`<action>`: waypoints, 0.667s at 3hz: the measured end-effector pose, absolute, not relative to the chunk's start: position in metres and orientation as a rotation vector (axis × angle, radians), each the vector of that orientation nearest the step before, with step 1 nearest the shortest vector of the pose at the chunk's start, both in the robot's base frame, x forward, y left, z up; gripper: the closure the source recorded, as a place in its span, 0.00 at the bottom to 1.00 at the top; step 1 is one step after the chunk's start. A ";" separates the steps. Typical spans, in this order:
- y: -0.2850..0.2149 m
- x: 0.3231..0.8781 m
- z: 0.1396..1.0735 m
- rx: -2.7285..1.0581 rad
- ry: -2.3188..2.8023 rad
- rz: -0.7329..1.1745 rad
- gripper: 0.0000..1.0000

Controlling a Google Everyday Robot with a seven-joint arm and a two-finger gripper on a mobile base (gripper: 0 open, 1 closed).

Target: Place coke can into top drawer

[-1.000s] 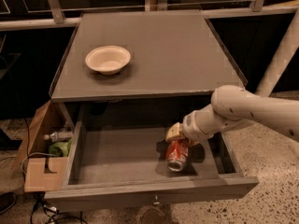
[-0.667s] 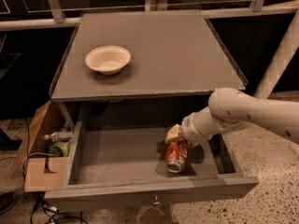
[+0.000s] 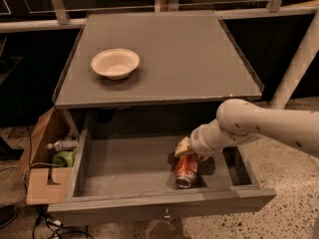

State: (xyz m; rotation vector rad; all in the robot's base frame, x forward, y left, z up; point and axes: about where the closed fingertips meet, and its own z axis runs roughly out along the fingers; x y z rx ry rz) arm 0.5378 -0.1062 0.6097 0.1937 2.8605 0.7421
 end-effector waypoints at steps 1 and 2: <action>-0.104 0.538 0.607 0.189 2.868 0.751 1.00; -0.104 0.538 0.607 0.189 2.868 0.751 0.85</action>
Offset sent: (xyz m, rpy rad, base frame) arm 0.0005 0.0026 -0.0029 0.0049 0.0082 0.0059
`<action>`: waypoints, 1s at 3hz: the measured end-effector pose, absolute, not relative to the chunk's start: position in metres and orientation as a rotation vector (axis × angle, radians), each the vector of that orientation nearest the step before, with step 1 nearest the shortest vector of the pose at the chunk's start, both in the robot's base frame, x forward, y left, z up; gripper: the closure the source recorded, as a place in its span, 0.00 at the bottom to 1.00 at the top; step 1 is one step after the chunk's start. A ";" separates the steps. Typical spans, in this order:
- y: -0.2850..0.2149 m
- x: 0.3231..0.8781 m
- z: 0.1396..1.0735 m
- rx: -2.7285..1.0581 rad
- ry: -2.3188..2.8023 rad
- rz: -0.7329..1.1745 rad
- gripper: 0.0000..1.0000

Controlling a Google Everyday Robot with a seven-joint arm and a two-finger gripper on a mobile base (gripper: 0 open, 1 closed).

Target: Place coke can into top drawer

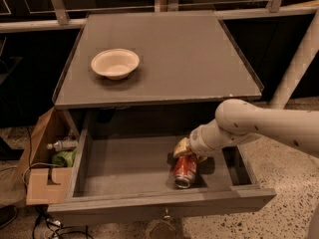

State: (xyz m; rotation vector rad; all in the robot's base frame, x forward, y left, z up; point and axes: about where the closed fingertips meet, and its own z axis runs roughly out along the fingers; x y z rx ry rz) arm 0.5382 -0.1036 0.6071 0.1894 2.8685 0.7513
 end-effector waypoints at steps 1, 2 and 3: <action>-0.104 0.538 0.607 0.189 2.868 0.751 0.62; -0.104 0.538 0.607 0.189 2.868 0.751 0.39; -0.104 0.538 0.607 0.189 2.869 0.751 0.15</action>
Offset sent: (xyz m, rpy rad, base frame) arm 0.0000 0.0000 0.0000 0.0000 0.0000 0.0000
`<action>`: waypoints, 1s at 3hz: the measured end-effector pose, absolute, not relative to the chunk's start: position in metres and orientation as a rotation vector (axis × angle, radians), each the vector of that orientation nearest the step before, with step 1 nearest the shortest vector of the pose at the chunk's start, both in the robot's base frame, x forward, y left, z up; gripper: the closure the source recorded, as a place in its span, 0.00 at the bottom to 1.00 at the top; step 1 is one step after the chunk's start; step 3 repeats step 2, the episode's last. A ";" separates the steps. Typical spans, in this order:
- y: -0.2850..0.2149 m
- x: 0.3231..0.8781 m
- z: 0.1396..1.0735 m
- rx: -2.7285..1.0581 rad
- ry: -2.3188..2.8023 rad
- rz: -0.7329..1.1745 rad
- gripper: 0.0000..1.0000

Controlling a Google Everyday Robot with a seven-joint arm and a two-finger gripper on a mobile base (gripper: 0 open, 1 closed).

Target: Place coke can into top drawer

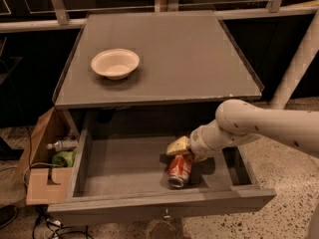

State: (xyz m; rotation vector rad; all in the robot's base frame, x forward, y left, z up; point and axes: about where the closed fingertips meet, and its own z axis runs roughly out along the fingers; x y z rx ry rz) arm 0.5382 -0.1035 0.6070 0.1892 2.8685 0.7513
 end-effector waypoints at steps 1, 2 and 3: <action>-0.103 0.538 0.607 0.189 2.869 0.751 0.00; -0.103 0.538 0.607 0.189 2.869 0.751 0.00; -0.103 0.538 0.607 0.189 2.869 0.751 0.00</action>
Offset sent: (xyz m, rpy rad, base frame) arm 0.0000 0.0000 0.0000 0.0000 0.0000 0.0000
